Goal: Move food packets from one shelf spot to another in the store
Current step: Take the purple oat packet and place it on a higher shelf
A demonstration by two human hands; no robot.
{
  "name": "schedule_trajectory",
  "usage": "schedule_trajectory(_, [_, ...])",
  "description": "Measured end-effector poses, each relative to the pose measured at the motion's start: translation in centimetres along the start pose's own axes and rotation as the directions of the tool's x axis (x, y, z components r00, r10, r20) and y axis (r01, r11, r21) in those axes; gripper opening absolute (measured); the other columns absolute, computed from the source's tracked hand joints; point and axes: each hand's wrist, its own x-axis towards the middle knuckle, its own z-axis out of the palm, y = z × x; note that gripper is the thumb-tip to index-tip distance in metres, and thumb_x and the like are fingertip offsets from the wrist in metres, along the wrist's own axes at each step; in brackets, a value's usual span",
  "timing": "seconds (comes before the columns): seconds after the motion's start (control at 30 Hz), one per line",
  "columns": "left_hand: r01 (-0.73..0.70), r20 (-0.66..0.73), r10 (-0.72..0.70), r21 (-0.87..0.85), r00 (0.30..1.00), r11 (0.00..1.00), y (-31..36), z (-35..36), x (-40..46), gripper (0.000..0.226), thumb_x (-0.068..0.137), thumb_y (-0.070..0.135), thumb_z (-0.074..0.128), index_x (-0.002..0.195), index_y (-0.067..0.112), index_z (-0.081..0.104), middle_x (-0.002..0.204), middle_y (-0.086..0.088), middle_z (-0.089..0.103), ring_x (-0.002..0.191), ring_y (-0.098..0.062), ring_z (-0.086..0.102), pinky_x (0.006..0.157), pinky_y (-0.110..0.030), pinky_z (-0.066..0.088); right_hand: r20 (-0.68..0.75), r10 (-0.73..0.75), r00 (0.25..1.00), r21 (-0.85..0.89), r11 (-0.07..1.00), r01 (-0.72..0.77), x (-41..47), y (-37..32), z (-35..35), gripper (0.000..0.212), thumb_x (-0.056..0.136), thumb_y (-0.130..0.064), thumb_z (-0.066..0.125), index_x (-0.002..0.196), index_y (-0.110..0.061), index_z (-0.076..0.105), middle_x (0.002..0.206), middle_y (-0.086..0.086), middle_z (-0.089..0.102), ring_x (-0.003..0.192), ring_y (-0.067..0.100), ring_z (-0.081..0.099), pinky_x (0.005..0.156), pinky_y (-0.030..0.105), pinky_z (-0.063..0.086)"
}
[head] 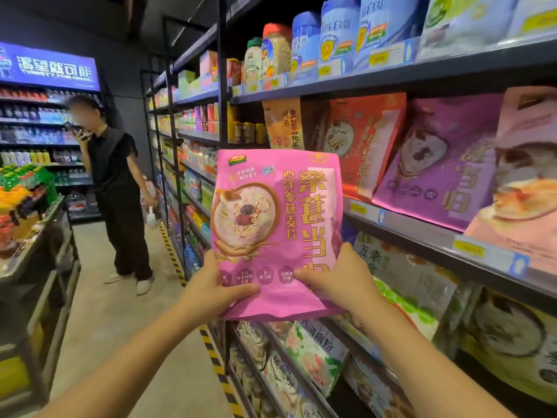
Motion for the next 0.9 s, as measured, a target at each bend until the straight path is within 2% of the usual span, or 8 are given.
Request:
schedule_trajectory(0.1, [-0.037,0.041,0.037,-0.004,0.998,0.999,-0.8,-0.6,3.7,0.102,0.055,0.071,0.086,0.134,0.037,0.031,0.116,0.029,0.056,0.1,0.005,0.061,0.078,-0.021,0.051,-0.029,0.022,0.999,-0.024,0.999,-0.023,2.6,-0.7,0.7,0.099,0.058,-0.07,0.089,0.123,-0.009,0.047,0.124,0.008,0.061,0.108,0.028,0.062,0.078,0.041,0.051])
schedule_trajectory(0.2, [-0.081,0.079,0.083,-0.027,0.993,0.996,-1.8,-0.7,7.6,0.105,0.057,0.069,0.087,0.14,0.033,0.034,0.123,0.023,0.057,0.106,-0.002,0.062,0.085,-0.024,0.051,-0.056,0.057,0.997,-0.03,0.998,-0.059,4.6,-1.4,1.0,0.101,0.058,-0.07,0.089,0.125,-0.009,0.046,0.125,0.007,0.06,0.109,0.027,0.062,0.08,0.042,0.053])
schedule_trajectory(0.33, [-0.179,0.15,0.19,-0.084,0.97,0.98,-2.4,-0.3,12.7,0.109,0.054,0.074,0.087,0.142,0.033,0.038,0.123,0.028,0.058,0.104,0.011,0.06,0.083,-0.018,0.049,-0.149,0.108,0.983,-0.049,0.992,-0.116,6.5,-2.5,0.9,0.095,0.059,-0.068,0.089,0.122,-0.01,0.046,0.123,0.007,0.061,0.109,0.028,0.062,0.086,0.047,0.055])
schedule_trajectory(0.37, [-0.204,0.167,0.218,-0.101,0.961,0.974,-2.4,-0.3,14.0,0.108,0.054,0.073,0.087,0.142,0.034,0.039,0.123,0.028,0.059,0.104,0.011,0.06,0.086,-0.021,0.051,-0.178,0.123,0.976,-0.05,0.99,-0.134,6.8,-2.8,0.9,0.094,0.06,-0.066,0.09,0.121,-0.01,0.047,0.123,0.007,0.061,0.11,0.028,0.062,0.087,0.046,0.055])
schedule_trajectory(0.43, [-0.247,0.22,0.272,-0.136,0.937,0.959,-2.2,-0.1,16.4,0.107,0.059,0.066,0.09,0.146,0.034,0.036,0.13,0.022,0.061,0.112,0.001,0.063,0.094,-0.03,0.051,-0.234,0.168,0.958,-0.044,0.982,-0.183,7.3,-3.5,0.7,0.093,0.06,-0.064,0.091,0.122,-0.009,0.049,0.123,0.008,0.061,0.113,0.029,0.061,0.088,0.045,0.054])
schedule_trajectory(0.6, [-0.321,0.342,0.375,-0.206,0.862,0.924,-0.5,1.0,21.2,0.107,0.063,0.062,0.09,0.149,0.031,0.034,0.134,0.016,0.061,0.117,-0.007,0.063,0.101,-0.036,0.051,-0.365,0.256,0.895,-0.023,0.959,-0.283,7.8,-4.7,-0.5,0.093,0.059,-0.064,0.092,0.123,-0.013,0.05,0.121,0.004,0.064,0.109,0.025,0.064,0.089,0.045,0.056])
schedule_trajectory(0.73, [-0.402,0.41,0.464,-0.232,0.786,0.886,2.2,2.8,23.7,0.102,0.064,0.061,0.091,0.145,0.032,0.036,0.134,0.012,0.058,0.119,-0.012,0.061,0.1,-0.037,0.049,-0.479,0.324,0.816,-0.015,0.926,-0.377,7.2,-4.5,-2.4,0.081,0.058,-0.062,0.093,0.109,-0.018,0.048,0.108,-0.003,0.065,0.085,0.009,0.06,0.063,0.03,0.047])
schedule_trajectory(0.9, [-0.429,0.49,0.518,-0.29,0.701,0.856,5.3,6.3,24.7,0.111,0.048,0.082,0.081,0.139,0.037,0.037,0.12,0.016,0.066,0.107,-0.006,0.065,0.096,-0.038,0.054,-0.555,0.374,0.743,0.006,0.895,-0.446,5.9,-3.1,-5.3,0.09,0.055,-0.066,0.092,0.117,-0.017,0.05,0.112,-0.003,0.066,0.1,0.017,0.064,0.076,0.038,0.054])
